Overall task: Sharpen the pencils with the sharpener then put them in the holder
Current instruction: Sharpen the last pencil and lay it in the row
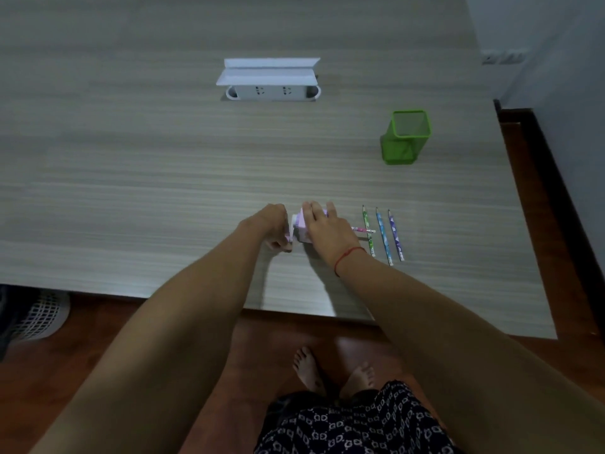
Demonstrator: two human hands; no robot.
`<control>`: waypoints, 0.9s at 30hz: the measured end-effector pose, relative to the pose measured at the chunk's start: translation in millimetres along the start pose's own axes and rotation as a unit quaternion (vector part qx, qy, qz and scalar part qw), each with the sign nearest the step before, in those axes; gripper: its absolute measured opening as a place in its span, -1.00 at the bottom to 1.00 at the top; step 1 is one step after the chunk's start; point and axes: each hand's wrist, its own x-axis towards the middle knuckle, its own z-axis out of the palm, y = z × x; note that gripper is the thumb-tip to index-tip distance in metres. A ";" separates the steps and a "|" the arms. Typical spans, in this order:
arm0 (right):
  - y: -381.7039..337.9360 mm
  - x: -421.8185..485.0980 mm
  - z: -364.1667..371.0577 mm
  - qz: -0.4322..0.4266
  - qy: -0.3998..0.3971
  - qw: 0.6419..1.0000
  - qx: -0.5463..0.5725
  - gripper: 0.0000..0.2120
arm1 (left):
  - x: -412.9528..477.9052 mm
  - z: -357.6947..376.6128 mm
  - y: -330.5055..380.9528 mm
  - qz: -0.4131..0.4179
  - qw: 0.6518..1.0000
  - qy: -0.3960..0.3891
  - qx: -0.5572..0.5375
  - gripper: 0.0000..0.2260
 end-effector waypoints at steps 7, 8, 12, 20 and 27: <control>-0.7 7.0 -6.1 -0.055 0.003 0.998 -0.005 -0.49 | 7.9 11.7 -10.1 0.008 0.997 0.073 -0.003 -0.86; 0.4 8.8 -7.3 -0.059 0.003 0.998 -0.009 -0.49 | 12.9 9.2 -11.5 0.016 0.996 0.086 -0.008 -0.86; -1.0 12.6 -10.0 -0.055 -0.005 0.998 -0.022 -0.50 | 23.3 -8.3 -10.6 0.046 0.987 0.152 -0.034 -0.88; 1.7 12.5 -12.4 -0.071 -0.030 0.996 -0.036 -0.40 | 5.7 -73.3 4.1 -0.004 0.991 -0.134 -0.012 -0.79; 0.1 6.3 -8.7 -0.076 -0.008 0.996 -0.034 -0.44 | -6.3 -58.4 -8.3 -0.037 0.954 -0.239 -0.175 -0.75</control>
